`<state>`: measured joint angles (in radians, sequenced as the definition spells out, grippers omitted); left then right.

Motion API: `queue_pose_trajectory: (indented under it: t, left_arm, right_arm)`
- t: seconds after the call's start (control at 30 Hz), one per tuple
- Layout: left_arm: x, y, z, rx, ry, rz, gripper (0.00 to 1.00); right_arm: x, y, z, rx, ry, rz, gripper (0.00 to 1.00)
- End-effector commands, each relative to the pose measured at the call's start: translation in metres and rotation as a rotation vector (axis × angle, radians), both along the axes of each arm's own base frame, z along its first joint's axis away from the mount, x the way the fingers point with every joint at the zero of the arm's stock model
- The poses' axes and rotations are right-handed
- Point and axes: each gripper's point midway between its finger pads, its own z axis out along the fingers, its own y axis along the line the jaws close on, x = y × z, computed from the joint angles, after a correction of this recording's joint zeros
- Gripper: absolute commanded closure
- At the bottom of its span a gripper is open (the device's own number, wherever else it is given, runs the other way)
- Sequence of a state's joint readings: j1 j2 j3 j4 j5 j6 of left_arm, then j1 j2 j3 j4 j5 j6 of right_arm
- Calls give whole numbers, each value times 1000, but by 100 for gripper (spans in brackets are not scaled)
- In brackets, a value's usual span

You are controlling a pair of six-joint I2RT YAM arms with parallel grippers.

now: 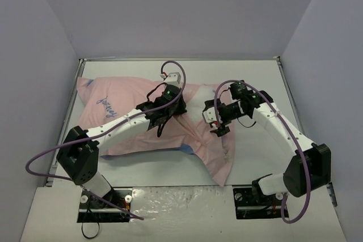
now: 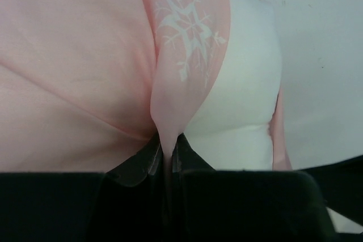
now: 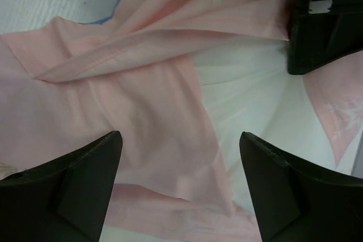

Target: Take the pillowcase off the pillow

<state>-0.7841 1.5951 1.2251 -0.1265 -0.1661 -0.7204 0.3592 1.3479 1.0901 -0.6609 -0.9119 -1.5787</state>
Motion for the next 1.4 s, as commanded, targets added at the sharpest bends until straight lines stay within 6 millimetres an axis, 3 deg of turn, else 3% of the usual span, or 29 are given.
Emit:
queue_pose_trajectory:
  t: [0.0,0.07,0.2,0.33,0.37,0.53,0.67,0.93,1.03,1.23,1.37]
  left_arm:
    - [-14,4,0,-26,31,-12,98]
    - [-17,7,-9,-20,44,-8,98]
    - [-20,10,-13,-29,51,1,98]
    - [-18,15,-12,-27,43,19,98]
    - [-16,17,-14,-22,43,23,98]
    - [-7,18,-15,-15,43,33,98]
    - [-1,14,-20,-12,49,31,98]
    - [10,-6,-14,-67,43,6,98]
    - [11,-8,-14,-72,46,2,98]
    - [9,-7,-16,-66,55,0,98]
    - [7,-4,-19,-63,58,3,98]
  right_arm:
    - [17,4,9,-21,-115,85,20]
    - [21,6,7,-35,-123,96,21]
    - [21,5,-22,-89,-50,103,30]
    - [1,-3,-31,-109,-23,94,46]
    - [-10,-9,-36,-135,-17,87,56]
    - [-47,-26,-38,-156,32,47,86]
    - [-75,-31,-44,-154,115,24,99]
    - [-115,-27,-85,-211,276,66,100]
    - [-120,-19,-107,-294,257,76,100]
    - [-145,9,-123,-357,192,147,100]
    - [-130,13,-139,-416,87,74,100]
